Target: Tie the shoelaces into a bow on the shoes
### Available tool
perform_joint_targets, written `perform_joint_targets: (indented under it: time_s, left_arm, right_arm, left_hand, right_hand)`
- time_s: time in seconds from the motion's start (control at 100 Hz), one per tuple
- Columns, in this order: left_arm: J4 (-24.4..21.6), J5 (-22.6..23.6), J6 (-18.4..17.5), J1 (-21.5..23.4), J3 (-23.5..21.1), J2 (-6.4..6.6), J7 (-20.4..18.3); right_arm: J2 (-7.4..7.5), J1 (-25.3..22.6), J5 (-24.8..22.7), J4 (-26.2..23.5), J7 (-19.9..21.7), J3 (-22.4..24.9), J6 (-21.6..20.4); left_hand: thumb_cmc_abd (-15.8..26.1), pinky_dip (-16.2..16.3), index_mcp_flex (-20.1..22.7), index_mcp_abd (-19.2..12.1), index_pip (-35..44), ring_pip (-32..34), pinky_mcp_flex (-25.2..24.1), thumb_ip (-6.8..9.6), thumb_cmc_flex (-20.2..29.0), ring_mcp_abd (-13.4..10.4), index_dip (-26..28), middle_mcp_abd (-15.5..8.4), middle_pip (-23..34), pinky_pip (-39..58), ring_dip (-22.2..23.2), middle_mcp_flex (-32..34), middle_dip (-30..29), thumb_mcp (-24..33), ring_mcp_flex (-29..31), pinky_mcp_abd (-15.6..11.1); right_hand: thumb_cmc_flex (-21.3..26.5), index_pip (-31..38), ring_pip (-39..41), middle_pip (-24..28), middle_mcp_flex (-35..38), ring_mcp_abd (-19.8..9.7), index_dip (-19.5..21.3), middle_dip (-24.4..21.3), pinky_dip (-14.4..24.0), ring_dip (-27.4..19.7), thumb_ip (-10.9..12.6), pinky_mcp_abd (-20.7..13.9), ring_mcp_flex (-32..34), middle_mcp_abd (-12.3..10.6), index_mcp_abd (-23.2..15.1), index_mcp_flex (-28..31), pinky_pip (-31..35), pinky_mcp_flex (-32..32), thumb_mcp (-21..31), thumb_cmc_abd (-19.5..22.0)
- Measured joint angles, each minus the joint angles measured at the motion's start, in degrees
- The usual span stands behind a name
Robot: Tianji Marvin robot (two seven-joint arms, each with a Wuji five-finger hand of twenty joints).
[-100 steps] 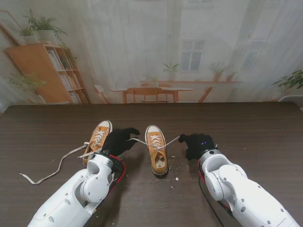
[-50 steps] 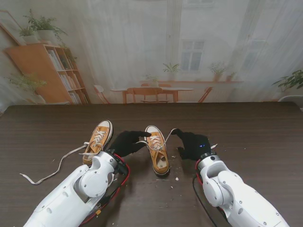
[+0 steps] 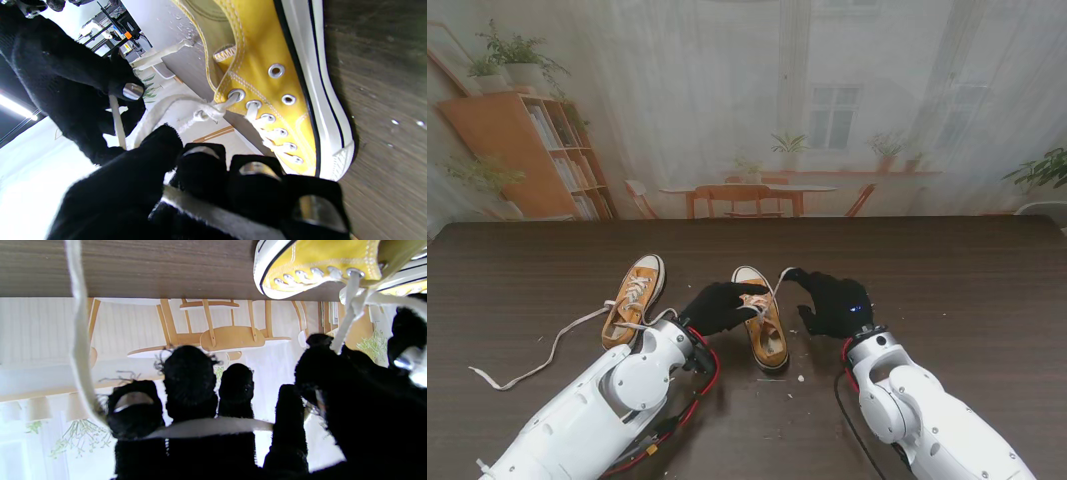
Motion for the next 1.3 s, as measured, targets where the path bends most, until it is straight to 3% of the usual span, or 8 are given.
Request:
perform_joint_targets:
  time_s: [0.27, 0.39, 0.64, 0.73, 0.84, 1.0, 1.13, 1.3]
  left_arm:
    - [4.0, -3.8, -1.7, -3.1, 2.7, -1.28, -0.1]
    - [4.9, -5.0, -3.0, -3.6, 3.2, -1.79, 0.0]
    - [5.4, -11.1, -3.1, -4.0, 3.9, -2.09, -2.7]
    - [6.2, -13.3, -3.2, -4.4, 4.4, -2.39, -3.5]
    - [6.6, -13.0, -3.6, -4.6, 4.6, -2.63, -3.7]
    - [4.7, -10.0, -3.5, -3.1, 3.3, -2.23, -4.0]
    - [2.8, -8.9, -3.4, -1.6, 2.2, -1.51, -4.1]
    - [1.9, -8.6, -3.5, -0.5, 1.6, -1.00, -4.1]
  right_arm:
    - [-0.05, 0.2, -1.2, 0.4, -2.2, -0.1, -1.8]
    - [-0.04, 0.3, -1.4, 0.5, -2.6, -0.3, -2.4]
    - [0.01, 0.7, -1.4, 0.5, -2.8, -0.6, -4.0]
    - [0.02, 0.9, -1.5, 0.5, -3.0, -0.9, -4.5]
    - [0.02, 1.3, -1.6, 0.8, -3.8, -1.4, -4.3]
    - [-0.44, 2.4, 1.1, 2.0, -4.5, -2.5, -1.8]
    - [-1.18, 4.0, 4.0, 3.3, -4.5, -4.0, 1.1]
    - [-2.76, 6.7, 9.3, 6.8, -5.3, -6.1, 1.3]
  left_hand:
    - [-0.6, -0.8, -3.6, 0.1, -1.3, -0.8, -0.1, 0.00, 0.0, 0.6, -0.8, 0.6, -0.6, 0.0, 0.0, -0.1, 0.0, 1.3, 0.0, 0.6]
    - [-0.7, -1.2, -4.2, -0.3, -1.9, -0.9, -0.1, 0.00, 0.0, 0.7, -0.8, 0.9, -0.6, 0.0, -0.1, -0.1, 0.0, 1.7, 0.0, 0.7]
    - [-1.4, -1.5, -4.0, -0.4, -1.2, -1.4, -0.1, 0.00, 0.0, 1.3, -0.8, 1.5, -0.6, 0.0, -0.2, -0.1, 0.0, 2.3, 0.0, 1.3]
    - [-1.4, -1.7, -1.3, -0.4, -0.1, -1.4, -0.1, 0.00, 0.0, 1.5, -0.8, 1.8, -0.6, 0.0, -0.2, -0.1, 0.0, 2.9, 0.0, 1.5]
    - [-2.1, -1.9, 3.6, -0.4, 3.0, -1.4, -0.1, 0.00, 0.0, 1.9, -0.7, 2.0, -0.6, 0.0, -0.2, -0.1, 0.0, 3.7, 0.0, 2.0]
    - [-3.5, -2.0, 4.1, -0.4, 12.4, -1.4, -0.1, 0.00, 0.0, 1.9, 5.6, 2.0, -0.6, 0.0, -0.2, -0.1, 0.0, 3.7, 0.0, 2.0]
    - [-3.5, -2.0, 4.1, -0.4, 13.3, -1.4, -0.1, 0.00, 0.0, 1.9, 5.8, 2.1, -0.6, 0.0, -0.2, -0.1, 0.0, 3.7, 0.0, 2.0]
    - [-3.5, -2.0, 4.0, -0.4, 13.7, -1.4, -0.1, 0.01, 0.0, 1.9, 5.8, 2.1, -0.6, 0.0, -0.2, -0.1, 0.0, 3.7, 0.0, 2.0]
  right_hand:
    - [0.6, 0.2, 0.0, 0.1, 1.0, 0.0, 0.6, -0.2, -0.1, 0.0, 0.0, 0.0, 0.0, 0.0, -2.2, 0.1, 0.0, 0.1, 0.0, 0.0]
    - [1.1, 0.3, 0.0, 0.1, 2.2, 0.0, 0.6, -0.7, -0.1, 0.0, -1.2, 0.0, 0.1, 0.0, -3.4, 0.1, 0.0, 0.2, 0.0, 0.0]
    - [1.8, 0.9, -0.1, 0.1, 2.2, 0.0, 0.7, -0.8, -0.6, 0.0, -1.8, 0.1, 0.7, 0.0, -5.1, 0.6, 0.0, 0.7, 0.0, 0.0]
    - [1.8, 0.9, -0.1, 0.1, 2.2, 0.0, 0.8, -0.8, -0.6, 0.0, -1.8, 0.1, 0.7, 0.0, -5.7, 0.7, 0.0, 0.7, 0.0, 0.0]
    - [1.7, 1.1, -0.1, 0.1, 2.7, 0.0, 1.3, -0.8, -0.7, 0.0, -1.8, 0.1, 0.7, -0.1, -6.3, 2.0, 0.0, 0.7, 0.0, 0.0]
    - [-0.1, 1.1, -0.1, 0.1, 2.8, 0.0, 1.8, -0.8, -0.7, 0.0, -0.6, 0.1, 0.7, -0.1, -6.4, 3.7, 0.0, 0.7, 0.0, 0.0]
    - [-1.8, 1.1, 0.0, 0.9, 4.3, 0.0, 2.0, -0.7, -0.8, 0.0, 0.0, 0.1, 2.3, -0.2, -6.4, 4.9, 0.0, 2.2, 0.1, -0.4]
    - [-2.9, 1.6, 2.7, 1.8, 7.6, -0.9, 2.1, 0.0, -1.3, 0.0, 0.0, 0.2, 3.0, -0.2, -6.4, 8.2, 1.1, 5.0, 0.0, -0.9]
